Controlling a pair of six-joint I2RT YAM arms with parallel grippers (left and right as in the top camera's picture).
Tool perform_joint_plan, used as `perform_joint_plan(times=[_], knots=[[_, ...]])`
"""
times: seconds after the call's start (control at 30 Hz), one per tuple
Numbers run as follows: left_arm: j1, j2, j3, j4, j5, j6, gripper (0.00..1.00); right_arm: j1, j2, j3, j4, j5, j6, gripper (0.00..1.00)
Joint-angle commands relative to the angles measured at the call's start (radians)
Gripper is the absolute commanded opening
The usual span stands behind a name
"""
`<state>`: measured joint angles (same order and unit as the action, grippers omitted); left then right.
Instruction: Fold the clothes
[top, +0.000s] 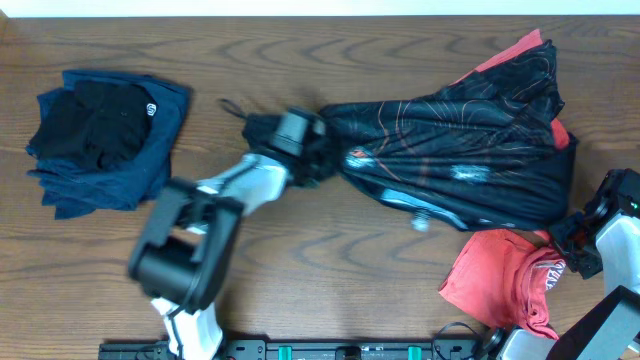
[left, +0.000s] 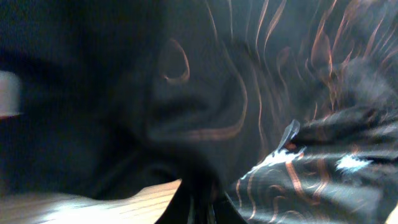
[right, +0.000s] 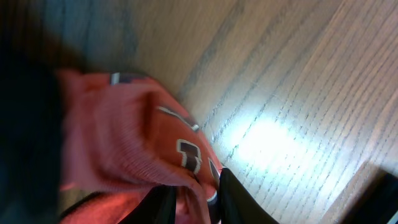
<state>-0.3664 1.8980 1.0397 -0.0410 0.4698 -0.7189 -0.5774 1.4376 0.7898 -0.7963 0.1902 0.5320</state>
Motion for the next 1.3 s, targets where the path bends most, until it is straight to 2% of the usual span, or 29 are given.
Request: perform_joint_plan(times=[0.0, 0.3, 0.37, 0.5, 0.67, 0.8, 0.87, 0.93, 1.0, 1.1, 1.27], knots=[[0.119, -0.129, -0.003, -0.02, 0.005, 0.098, 0.06, 0.008, 0.003, 0.005, 0.008, 0.02, -0.014, 0.22], [0.357, -0.266, -0.003, -0.069, 0.004, 0.14, 0.06, 0.001, 0.005, -0.006, 0.039, 0.056, -0.013, 0.2], [0.385, -0.266, -0.003, -0.105, -0.039, 0.147, 0.06, -0.013, 0.005, -0.006, 0.053, 0.068, 0.008, 0.15], [0.417, -0.266, -0.003, -0.187, -0.159, 0.172, 0.06, -0.061, 0.004, -0.005, 0.092, 0.101, 0.12, 0.16], [0.416, -0.266, -0.003, -0.257, -0.166, 0.258, 0.06, -0.105, -0.009, 0.017, 0.173, 0.063, 0.119, 0.22], [0.416, -0.266, -0.003, -0.33, -0.175, 0.29, 0.06, -0.09, -0.038, 0.097, 0.271, -0.298, -0.141, 0.27], [0.416, -0.266, -0.003, -0.357, -0.176, 0.289, 0.06, -0.061, -0.039, 0.142, 0.324, -0.517, -0.285, 0.22], [0.416, -0.266, -0.003, -0.384, -0.176, 0.289, 0.06, -0.021, -0.035, 0.172, 0.345, -0.613, -0.351, 0.11], [0.416, -0.266, -0.003, -0.409, -0.176, 0.289, 0.06, 0.037, -0.028, 0.188, 0.354, -0.634, -0.401, 0.1], [0.415, -0.266, -0.003, -0.431, -0.176, 0.289, 0.06, 0.139, 0.007, 0.188, 0.381, -0.631, -0.455, 0.21], [0.415, -0.266, -0.003, -0.441, -0.176, 0.289, 0.06, 0.261, 0.133, 0.188, 0.471, -0.591, -0.474, 0.22]])
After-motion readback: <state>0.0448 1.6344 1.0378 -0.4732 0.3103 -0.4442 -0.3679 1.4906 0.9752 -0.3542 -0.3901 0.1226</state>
